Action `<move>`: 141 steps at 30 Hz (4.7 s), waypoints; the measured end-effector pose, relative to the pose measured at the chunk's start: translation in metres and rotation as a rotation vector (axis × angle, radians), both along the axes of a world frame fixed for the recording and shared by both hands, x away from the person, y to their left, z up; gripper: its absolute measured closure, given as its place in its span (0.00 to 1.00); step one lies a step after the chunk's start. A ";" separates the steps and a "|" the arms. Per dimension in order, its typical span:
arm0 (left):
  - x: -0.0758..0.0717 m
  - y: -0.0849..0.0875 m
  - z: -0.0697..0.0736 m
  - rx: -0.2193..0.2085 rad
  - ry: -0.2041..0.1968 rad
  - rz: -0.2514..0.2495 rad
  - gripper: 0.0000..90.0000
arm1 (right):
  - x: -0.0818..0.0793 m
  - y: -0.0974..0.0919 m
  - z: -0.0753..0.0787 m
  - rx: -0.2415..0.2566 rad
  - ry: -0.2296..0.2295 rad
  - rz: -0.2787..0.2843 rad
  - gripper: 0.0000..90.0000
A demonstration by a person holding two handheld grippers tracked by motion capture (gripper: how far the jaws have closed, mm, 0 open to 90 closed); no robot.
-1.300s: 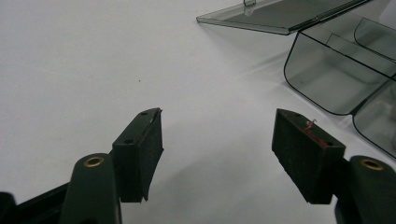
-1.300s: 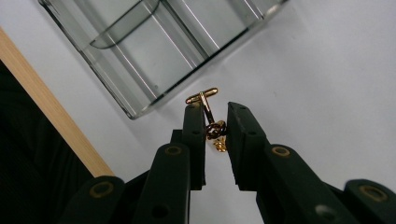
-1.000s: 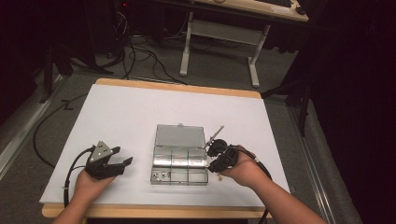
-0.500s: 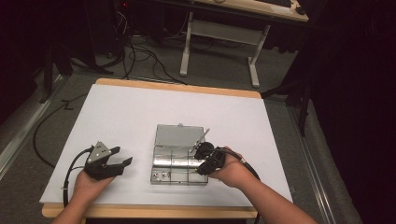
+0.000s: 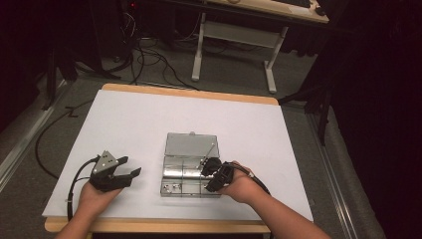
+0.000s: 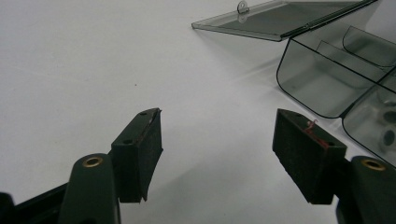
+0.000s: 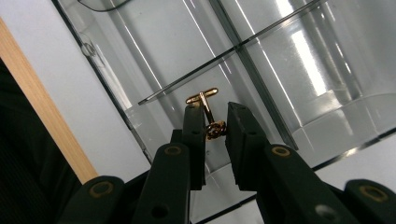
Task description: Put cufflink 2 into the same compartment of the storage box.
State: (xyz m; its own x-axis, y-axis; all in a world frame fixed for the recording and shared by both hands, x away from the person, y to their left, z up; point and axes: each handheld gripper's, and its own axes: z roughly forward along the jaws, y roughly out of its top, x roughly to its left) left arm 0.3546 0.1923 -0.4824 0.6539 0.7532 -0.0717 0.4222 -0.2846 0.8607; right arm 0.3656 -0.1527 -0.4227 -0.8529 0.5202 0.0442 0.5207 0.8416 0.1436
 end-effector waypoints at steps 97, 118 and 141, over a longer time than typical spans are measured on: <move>0.000 -0.002 0.000 0.011 -0.002 -0.003 0.38 | -0.017 -0.082 -0.013 0.035 -0.052 -0.244 0.88; 0.000 -0.002 0.000 0.012 0.000 0.001 0.38 | -0.011 -0.071 0.029 0.064 -0.103 -0.177 0.88; 0.000 -0.001 0.000 0.016 0.000 -0.003 0.38 | -0.010 -0.030 0.049 0.083 -0.134 -0.078 0.88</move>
